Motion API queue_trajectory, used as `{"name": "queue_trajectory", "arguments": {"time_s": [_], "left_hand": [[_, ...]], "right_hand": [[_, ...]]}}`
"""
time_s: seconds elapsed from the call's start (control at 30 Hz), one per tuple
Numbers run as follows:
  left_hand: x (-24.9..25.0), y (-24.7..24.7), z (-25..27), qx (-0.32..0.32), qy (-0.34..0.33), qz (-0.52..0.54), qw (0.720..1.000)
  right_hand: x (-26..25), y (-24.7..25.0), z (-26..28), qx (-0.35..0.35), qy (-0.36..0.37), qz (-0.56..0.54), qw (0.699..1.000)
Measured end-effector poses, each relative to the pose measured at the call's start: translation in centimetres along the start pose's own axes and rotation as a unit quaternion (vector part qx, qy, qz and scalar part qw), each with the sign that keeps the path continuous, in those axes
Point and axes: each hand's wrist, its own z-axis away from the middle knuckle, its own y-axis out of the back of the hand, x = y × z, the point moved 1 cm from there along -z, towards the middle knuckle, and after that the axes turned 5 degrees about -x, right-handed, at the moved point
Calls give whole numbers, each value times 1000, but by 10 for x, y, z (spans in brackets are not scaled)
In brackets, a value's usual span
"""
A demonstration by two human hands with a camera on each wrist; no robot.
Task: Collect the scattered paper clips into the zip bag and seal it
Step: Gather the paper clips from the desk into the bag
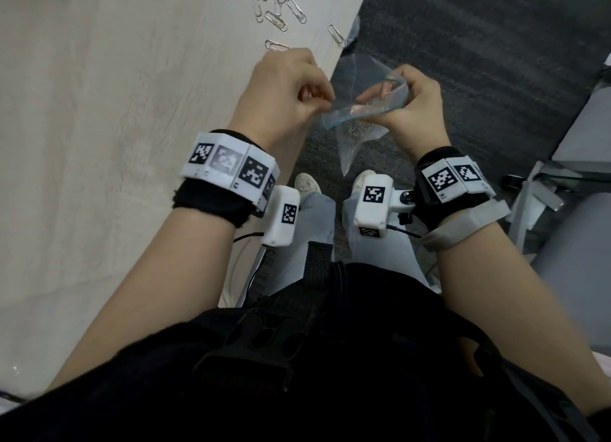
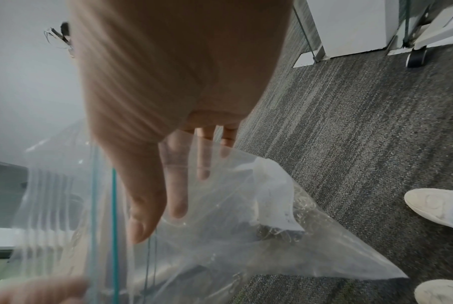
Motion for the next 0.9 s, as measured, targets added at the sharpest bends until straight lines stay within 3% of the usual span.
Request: {"name": "queue_trajectory", "arguments": {"time_s": [0.1, 0.2, 0.27, 0.37, 0.47, 0.67, 0.77, 0.83, 0.9], "left_hand": [[4, -4, -1, 27, -10, 17, 999], [-3, 5, -1, 150, 4, -16, 989], [-11, 12, 0, 191, 50, -93, 976], [-24, 17, 1, 175, 111, -106, 972], [-29, 15, 2, 171, 93, -41, 980], [-14, 4, 4, 97, 44, 10, 994], [-15, 12, 15, 134, 39, 37, 989], [-24, 23, 27, 177, 71, 38, 981], [-34, 35, 38, 179, 112, 48, 976]], "right_hand": [[0, 0, 0, -1, 3, -2, 1000], [0, 0, 0, 1, 3, -1, 1000], [0, 0, 0, 0, -1, -7, 1000], [1, 1, 0, 0, -5, -13, 1000], [0, 1, 0, -3, -10, -12, 1000], [-2, 1, 1, -10, -13, -13, 1000], [-2, 2, 2, -11, -15, -12, 1000], [-2, 2, 2, -9, -14, -12, 1000], [-1, 2, 3, -8, -12, -9, 1000]]}}
